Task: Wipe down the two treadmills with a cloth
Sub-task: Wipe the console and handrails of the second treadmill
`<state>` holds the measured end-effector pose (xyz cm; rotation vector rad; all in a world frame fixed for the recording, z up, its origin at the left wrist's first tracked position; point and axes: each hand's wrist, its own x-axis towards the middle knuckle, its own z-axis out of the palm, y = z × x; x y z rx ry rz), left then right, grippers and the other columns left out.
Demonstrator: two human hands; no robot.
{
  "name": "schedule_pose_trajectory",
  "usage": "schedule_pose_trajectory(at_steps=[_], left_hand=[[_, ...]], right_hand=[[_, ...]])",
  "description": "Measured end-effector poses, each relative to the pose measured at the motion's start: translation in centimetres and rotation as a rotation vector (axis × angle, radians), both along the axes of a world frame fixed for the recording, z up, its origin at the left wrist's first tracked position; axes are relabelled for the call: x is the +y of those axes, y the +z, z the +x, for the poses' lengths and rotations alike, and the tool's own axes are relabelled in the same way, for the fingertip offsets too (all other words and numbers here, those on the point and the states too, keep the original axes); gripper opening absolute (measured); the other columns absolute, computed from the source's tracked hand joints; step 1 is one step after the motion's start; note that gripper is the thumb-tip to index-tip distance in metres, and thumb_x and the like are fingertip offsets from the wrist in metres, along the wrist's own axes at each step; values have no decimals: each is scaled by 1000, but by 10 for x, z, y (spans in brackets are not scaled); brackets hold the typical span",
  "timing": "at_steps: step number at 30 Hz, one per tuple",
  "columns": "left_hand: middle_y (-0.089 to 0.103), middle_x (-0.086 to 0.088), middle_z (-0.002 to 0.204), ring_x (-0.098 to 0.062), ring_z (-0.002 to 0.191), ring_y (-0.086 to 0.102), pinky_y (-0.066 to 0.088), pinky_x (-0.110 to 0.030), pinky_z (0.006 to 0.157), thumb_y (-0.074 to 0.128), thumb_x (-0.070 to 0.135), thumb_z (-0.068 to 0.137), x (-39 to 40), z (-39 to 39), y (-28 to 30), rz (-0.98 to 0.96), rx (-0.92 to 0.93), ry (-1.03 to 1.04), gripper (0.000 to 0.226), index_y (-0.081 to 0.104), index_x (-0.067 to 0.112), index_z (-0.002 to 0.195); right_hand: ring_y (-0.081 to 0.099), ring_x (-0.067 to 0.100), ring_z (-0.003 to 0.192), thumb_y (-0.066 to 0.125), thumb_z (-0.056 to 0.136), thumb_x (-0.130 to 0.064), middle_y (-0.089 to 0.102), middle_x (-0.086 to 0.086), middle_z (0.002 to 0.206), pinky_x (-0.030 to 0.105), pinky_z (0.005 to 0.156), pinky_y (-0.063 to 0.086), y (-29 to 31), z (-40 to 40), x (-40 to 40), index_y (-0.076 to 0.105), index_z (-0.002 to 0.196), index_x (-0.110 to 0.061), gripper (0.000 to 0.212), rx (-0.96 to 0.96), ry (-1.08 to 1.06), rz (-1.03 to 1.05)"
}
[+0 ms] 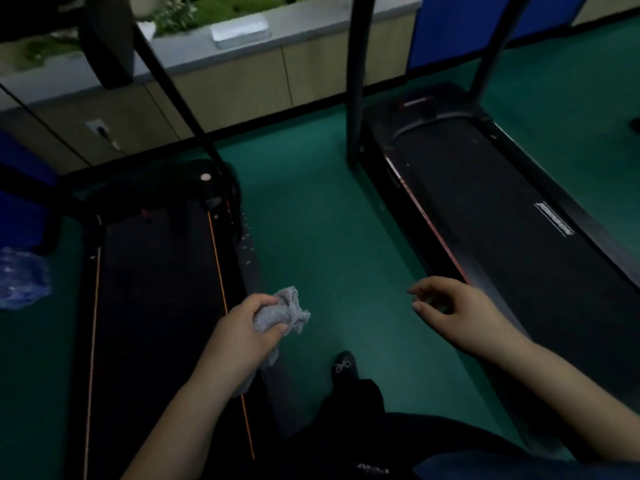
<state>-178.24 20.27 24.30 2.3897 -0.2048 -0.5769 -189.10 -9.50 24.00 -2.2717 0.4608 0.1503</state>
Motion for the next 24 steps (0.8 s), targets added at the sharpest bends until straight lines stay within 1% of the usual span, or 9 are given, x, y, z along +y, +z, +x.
schedule_pose_trajectory(at_steps=[6,10,13,15,17,20,24], left_hand=[[61,11,110,0,91,57,41,-14,66,71,31,84,-23,109,9,2,-40,19,32,57,38,112],[60,12,109,-4,92,58,47,-22,71,70,34,83,-42,175,22,2,-88,37,35,57,39,115],[59,12,109,-5,92,59,48,-23,73,70,35,83,-57,216,26,1,-97,66,35,57,40,115],[59,12,109,-4,91,59,46,-21,71,70,35,84,-67,242,24,-4,-83,96,34,56,40,115],[60,12,108,-3,90,59,46,-20,69,69,35,85,-77,268,18,-9,-68,127,33,55,40,114],[60,12,109,-5,91,59,50,-25,75,69,35,85,-94,313,9,-2,-66,178,33,55,39,114],[60,11,109,-3,90,59,51,-27,76,68,34,86,-116,375,12,-20,-70,287,34,56,36,118]], right_hand=[[60,-9,79,67,86,-27,67,-16,91,2,68,43,18,127,-27,65,100,-32,16,-45,37,-17],[61,-8,80,67,86,-26,66,-17,93,4,69,42,30,200,-42,65,102,-32,18,-86,81,-25],[60,-9,80,67,85,-26,67,-16,92,3,70,44,27,248,-55,65,101,-33,18,-80,123,-14],[60,-8,81,68,84,-25,68,-16,93,2,72,44,20,282,-66,66,101,-32,18,-70,154,-13],[61,-7,82,69,84,-24,68,-15,93,4,73,45,13,319,-78,66,99,-32,17,-63,181,0],[62,-6,80,70,84,-23,68,-15,88,9,73,46,7,381,-97,64,95,-36,18,-61,235,21],[62,-5,78,70,83,-23,67,-15,84,8,70,45,9,473,-118,59,87,-44,25,-81,333,33]])
